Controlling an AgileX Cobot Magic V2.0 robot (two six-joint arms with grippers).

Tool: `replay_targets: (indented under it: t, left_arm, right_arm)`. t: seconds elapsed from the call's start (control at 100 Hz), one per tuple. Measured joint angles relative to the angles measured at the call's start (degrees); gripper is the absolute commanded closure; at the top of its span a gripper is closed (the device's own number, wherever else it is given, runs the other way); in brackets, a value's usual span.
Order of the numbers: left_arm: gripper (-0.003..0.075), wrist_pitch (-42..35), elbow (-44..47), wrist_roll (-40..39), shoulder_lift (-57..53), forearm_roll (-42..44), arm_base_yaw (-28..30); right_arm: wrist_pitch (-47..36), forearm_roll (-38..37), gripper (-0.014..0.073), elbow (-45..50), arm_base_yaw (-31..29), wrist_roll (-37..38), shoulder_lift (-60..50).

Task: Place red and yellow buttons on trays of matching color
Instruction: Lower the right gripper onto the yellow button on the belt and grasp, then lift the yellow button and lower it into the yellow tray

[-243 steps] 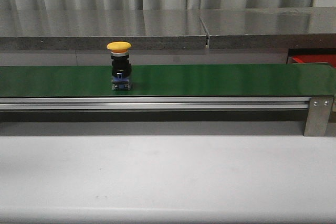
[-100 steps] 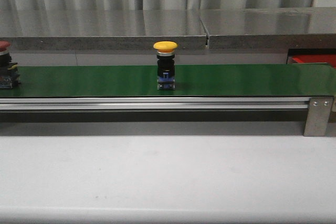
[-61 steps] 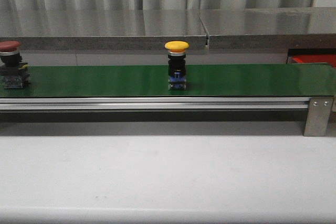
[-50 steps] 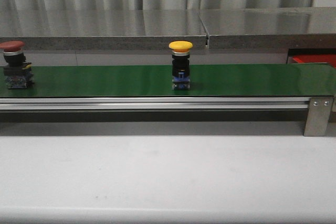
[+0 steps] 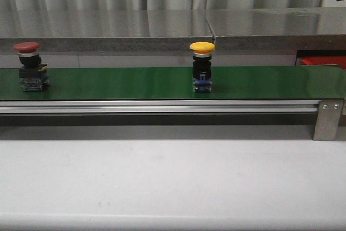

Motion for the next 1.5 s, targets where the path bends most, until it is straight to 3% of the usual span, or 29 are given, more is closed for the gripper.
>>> replay_targets:
  t: [0.39, 0.85, 1.04, 1.32, 1.4, 1.5]
  left_arm:
    - [0.0741, 0.00, 0.00, 0.00, 0.00, 0.00, 0.00]
    - [0.0741, 0.00, 0.00, 0.00, 0.00, 0.00, 0.00]
    - [0.0741, 0.00, 0.00, 0.00, 0.00, 0.00, 0.00]
    - [0.0741, 0.00, 0.00, 0.00, 0.00, 0.00, 0.00]
    - [0.0741, 0.00, 0.00, 0.00, 0.00, 0.00, 0.00]
    - [0.0741, 0.00, 0.00, 0.00, 0.00, 0.00, 0.00]
  right_arm:
    - [16.82, 0.00, -0.0043, -17.83, 2.51, -1.26, 11.77]
    - [37.65, 0.49, -0.0043, -40.73, 7.68, -1.50, 33.50]
    - [40.65, 1.84, -0.0043, -46.13, 8.09, -1.50, 40.00]
    - [38.12, 2.74, -0.0039, -48.29, 8.09, -1.50, 47.71]
    - [36.84, 2.27, 0.0025, -48.29, 7.85, -1.50, 49.34]
    - [36.32, 1.60, 0.0243, -48.29, 7.19, -1.50, 50.61]
